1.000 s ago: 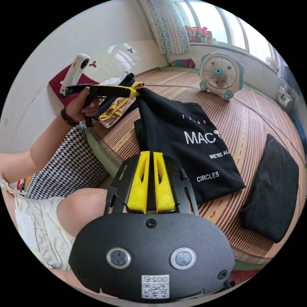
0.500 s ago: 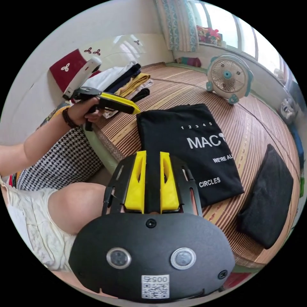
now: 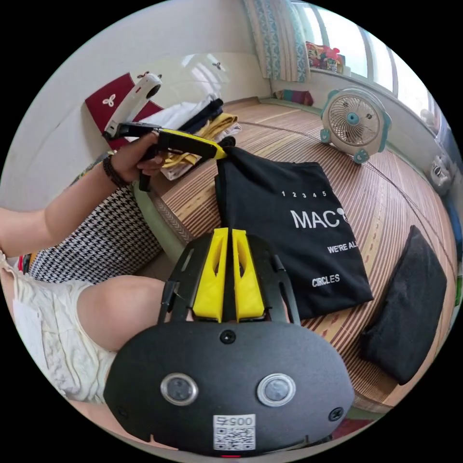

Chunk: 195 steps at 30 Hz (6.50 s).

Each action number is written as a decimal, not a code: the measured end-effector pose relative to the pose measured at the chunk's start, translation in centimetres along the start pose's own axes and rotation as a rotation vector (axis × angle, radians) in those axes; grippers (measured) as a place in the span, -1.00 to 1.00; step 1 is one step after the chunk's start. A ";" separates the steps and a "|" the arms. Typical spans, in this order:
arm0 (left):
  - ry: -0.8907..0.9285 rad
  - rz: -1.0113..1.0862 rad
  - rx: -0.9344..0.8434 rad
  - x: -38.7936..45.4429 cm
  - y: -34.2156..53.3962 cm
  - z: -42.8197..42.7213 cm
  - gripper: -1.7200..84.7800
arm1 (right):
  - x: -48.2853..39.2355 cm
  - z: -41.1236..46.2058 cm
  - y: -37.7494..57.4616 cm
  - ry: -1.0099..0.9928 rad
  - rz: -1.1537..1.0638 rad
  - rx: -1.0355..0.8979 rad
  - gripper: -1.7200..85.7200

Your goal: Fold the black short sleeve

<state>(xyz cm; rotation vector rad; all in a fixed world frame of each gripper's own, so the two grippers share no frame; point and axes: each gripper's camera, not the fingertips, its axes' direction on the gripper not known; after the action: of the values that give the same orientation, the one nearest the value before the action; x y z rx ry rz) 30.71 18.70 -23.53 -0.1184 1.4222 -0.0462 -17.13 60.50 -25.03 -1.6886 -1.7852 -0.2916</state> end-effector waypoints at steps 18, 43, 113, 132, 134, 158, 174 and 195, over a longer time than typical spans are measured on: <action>-0.277 0.094 -0.288 4.9 2.8 9.8 -0.86 | 0.4 5.6 -2.1 0.145 -0.016 -0.270 -0.82; -0.238 -0.107 -0.230 3.1 0.8 10.0 -0.88 | -0.5 10.0 -6.9 -0.244 -0.043 -0.306 -0.97; -0.137 -0.222 -0.009 -5.4 16.7 4.3 -0.65 | 12.9 -3.0 2.6 0.318 0.680 -0.097 -0.73; -0.188 -0.109 -0.107 -4.5 13.5 4.9 -0.70 | 12.3 0.7 1.4 0.374 0.637 -0.192 -0.72; -0.187 -0.109 -0.117 -4.5 13.2 4.7 -0.70 | 11.5 1.0 1.1 0.395 0.620 -0.191 -0.74; -0.197 -0.029 -0.007 1.5 15.3 -4.7 -0.86 | -0.6 -3.0 4.9 0.377 0.577 0.014 -0.94; -0.133 -0.001 0.242 0.8 18.4 -24.1 -0.86 | -20.8 -9.8 1.3 0.482 0.308 0.278 -0.96; -0.459 -0.513 0.327 -15.1 29.1 -38.8 -0.80 | -34.6 4.5 -30.3 0.444 0.269 0.187 -0.82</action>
<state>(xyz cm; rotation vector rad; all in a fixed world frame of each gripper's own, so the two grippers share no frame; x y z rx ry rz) -11.00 47.00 -17.38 -0.2061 0.8828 -0.6338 -48.88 30.89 -40.67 -1.5607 -1.2104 -0.3380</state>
